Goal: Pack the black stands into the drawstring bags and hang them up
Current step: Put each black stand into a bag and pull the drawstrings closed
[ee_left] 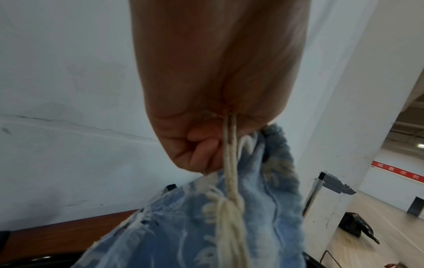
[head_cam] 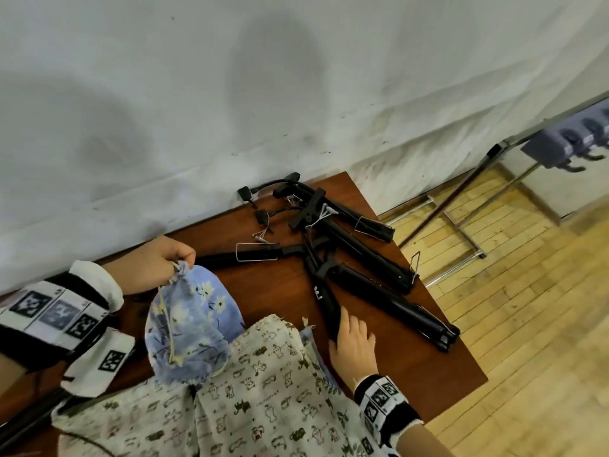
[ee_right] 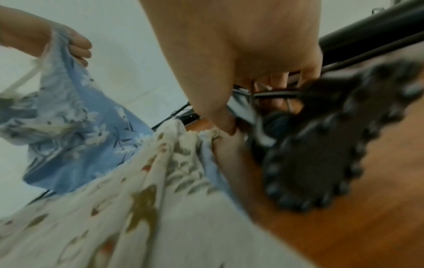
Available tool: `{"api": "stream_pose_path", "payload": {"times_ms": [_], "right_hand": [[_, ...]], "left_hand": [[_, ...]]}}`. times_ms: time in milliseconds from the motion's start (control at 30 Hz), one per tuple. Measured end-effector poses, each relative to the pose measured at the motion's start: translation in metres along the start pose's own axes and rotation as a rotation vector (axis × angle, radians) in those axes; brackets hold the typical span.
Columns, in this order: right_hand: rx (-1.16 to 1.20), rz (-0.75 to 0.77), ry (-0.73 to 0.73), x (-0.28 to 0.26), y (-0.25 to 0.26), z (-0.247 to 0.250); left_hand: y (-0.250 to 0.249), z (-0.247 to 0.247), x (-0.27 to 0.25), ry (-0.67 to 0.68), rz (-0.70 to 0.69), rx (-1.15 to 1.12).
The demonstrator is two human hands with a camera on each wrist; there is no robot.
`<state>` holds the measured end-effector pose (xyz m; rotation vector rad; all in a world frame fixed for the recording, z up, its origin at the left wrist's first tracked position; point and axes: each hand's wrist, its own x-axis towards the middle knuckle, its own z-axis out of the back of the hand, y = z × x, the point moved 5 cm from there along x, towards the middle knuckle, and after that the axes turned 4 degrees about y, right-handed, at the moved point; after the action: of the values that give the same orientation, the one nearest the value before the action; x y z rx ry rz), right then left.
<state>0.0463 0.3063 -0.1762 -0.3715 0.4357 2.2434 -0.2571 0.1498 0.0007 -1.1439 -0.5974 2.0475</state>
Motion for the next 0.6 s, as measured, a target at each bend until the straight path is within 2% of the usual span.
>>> {"api": "stream_pose_path", "payload": {"times_ms": [100, 167, 200, 333, 467, 600], "right_hand": [[0.052, 0.103, -0.16, 0.011, -0.013, 0.032], [0.066, 0.074, -0.301, 0.024, -0.033, 0.056], [0.038, 0.04, -0.314, 0.032, -0.044, 0.062], [-0.055, -0.072, -0.037, 0.054, -0.078, 0.054], [-0.086, -0.011, 0.05, 0.045, -0.076, 0.039], [0.118, 0.058, 0.143, 0.022, -0.063, 0.017]], "left_hand": [[-0.003, 0.0, 0.005, 0.013, -0.007, 0.006], [-0.004, 0.001, 0.008, 0.016, -0.01, 0.004], [-0.004, 0.001, 0.009, 0.02, -0.01, 0.003], [-0.005, 0.003, 0.013, 0.023, 0.002, 0.003], [-0.005, 0.005, 0.011, 0.014, 0.014, 0.01], [-0.003, 0.01, 0.008, 0.008, 0.02, -0.02]]}}
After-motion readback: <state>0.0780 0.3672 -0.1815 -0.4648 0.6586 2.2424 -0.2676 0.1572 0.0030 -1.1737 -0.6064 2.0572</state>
